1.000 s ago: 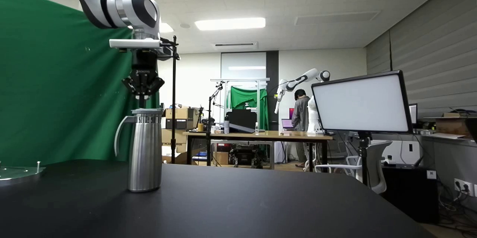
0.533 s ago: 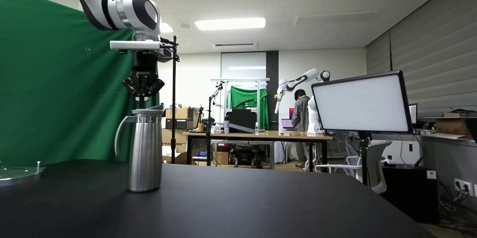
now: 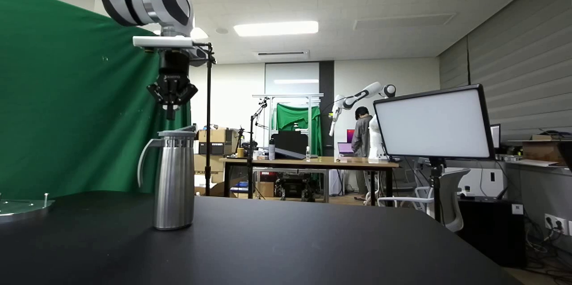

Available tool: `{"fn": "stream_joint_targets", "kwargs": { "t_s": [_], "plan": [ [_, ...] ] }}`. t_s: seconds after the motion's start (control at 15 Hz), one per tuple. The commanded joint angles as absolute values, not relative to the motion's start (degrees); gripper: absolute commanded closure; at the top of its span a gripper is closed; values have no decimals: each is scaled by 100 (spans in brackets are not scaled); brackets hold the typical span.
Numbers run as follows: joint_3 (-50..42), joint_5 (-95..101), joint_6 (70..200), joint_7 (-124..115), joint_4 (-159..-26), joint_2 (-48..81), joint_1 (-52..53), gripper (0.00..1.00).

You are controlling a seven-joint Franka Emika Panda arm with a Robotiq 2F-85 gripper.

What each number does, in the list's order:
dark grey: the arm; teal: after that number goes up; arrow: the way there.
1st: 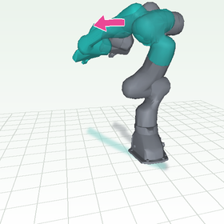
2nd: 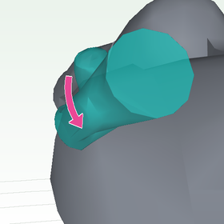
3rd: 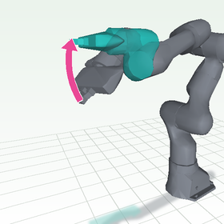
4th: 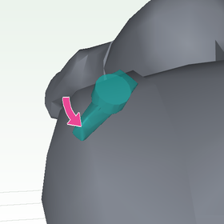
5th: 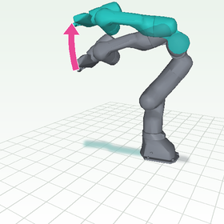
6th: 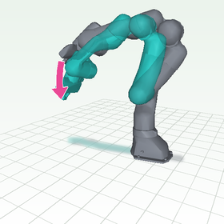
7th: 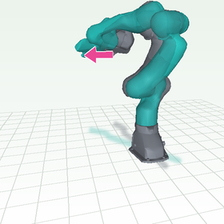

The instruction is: Press the button atop the flask

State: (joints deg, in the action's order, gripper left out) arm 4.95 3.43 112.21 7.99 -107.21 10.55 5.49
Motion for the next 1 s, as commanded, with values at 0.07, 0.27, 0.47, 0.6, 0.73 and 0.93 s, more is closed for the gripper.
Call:
{"fn": "stream_joint_targets", "kwargs": {
  "t_s": [0.07, 0.27, 0.47, 0.6, 0.73, 0.93],
  "plan": [
    [493, 357, 10684, 807, -10571, 743, 517, 69],
    [483, 332, 10548, 826, -10622, 597, 496, 46],
    [472, 296, 10456, 849, -10657, 518, 474, 27],
    [470, 300, 10408, 856, -10673, 492, 467, 15],
    [471, 278, 10324, 837, -10669, 490, 462, 2],
    [487, 334, 10368, 808, -10636, 591, 486, 5]
  ]
}}
